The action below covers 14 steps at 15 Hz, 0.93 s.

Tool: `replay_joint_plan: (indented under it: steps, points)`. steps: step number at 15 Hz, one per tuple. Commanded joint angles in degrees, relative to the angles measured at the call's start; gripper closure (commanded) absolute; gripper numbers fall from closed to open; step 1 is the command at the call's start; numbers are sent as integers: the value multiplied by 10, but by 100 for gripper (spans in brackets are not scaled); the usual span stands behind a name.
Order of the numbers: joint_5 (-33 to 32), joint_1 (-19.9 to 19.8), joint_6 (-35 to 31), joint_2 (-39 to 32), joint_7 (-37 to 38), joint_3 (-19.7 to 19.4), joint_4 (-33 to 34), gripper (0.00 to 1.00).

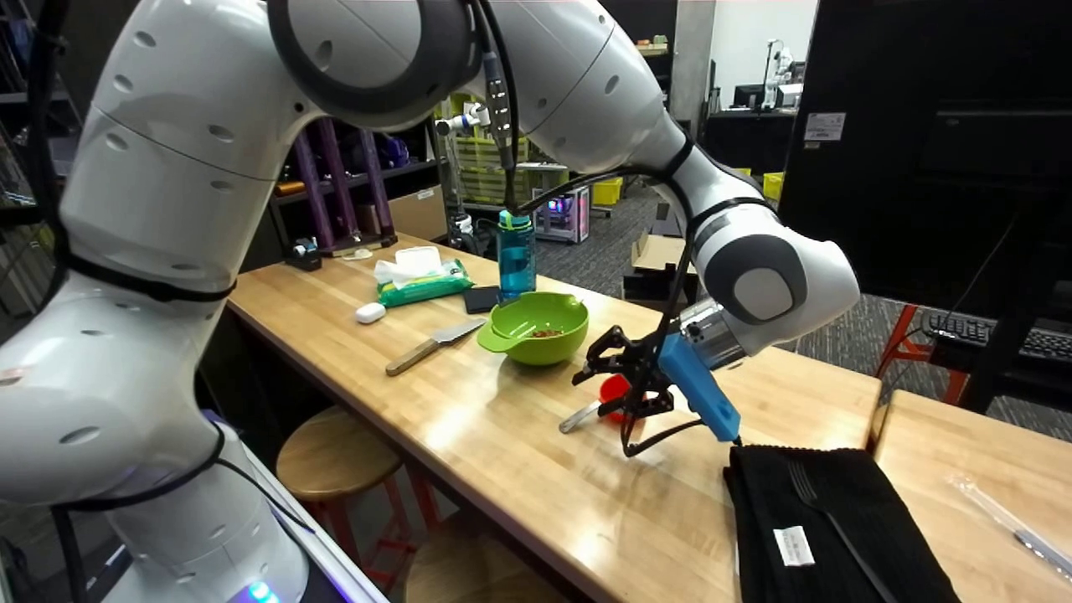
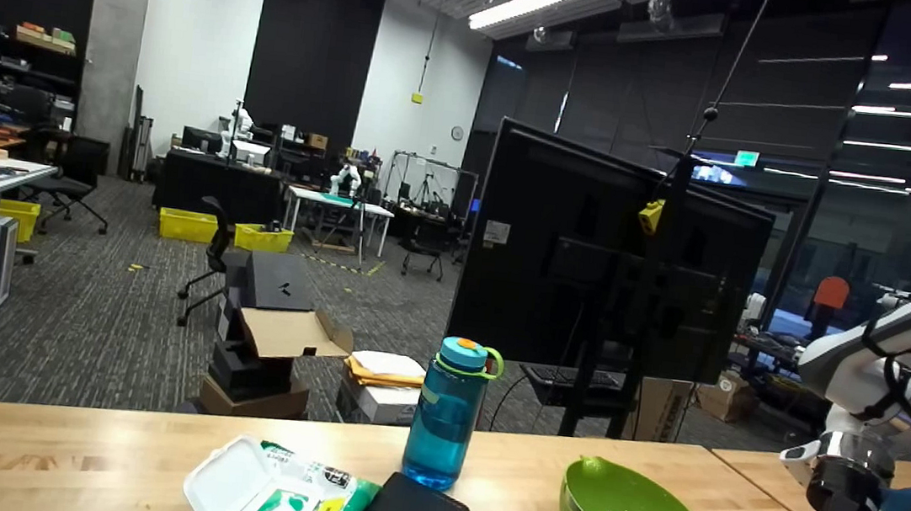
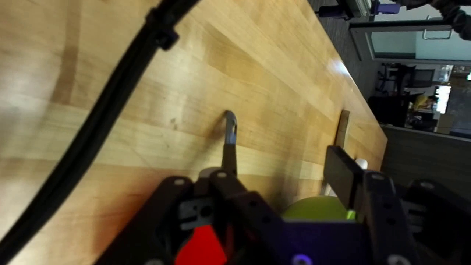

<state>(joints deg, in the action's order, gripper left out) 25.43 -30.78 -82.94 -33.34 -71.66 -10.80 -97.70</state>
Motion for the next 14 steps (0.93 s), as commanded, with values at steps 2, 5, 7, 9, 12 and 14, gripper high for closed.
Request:
replay_joint_plan:
  steps: [2, 5, 7, 9, 12, 14]
  points:
    - [-17, 18, 26, 44, 2, 6, -17, 1]
    - [-40, 41, 24, 86, 10, 6, -40, 0]
    - [-59, 61, 11, 122, 16, 5, -61, 0]
    - [-79, 84, -7, 165, 28, 4, -92, 0]
    - [-110, 114, -34, 226, 50, 5, -136, 0]
    - [-127, 130, -50, 264, 64, 5, -165, 0]
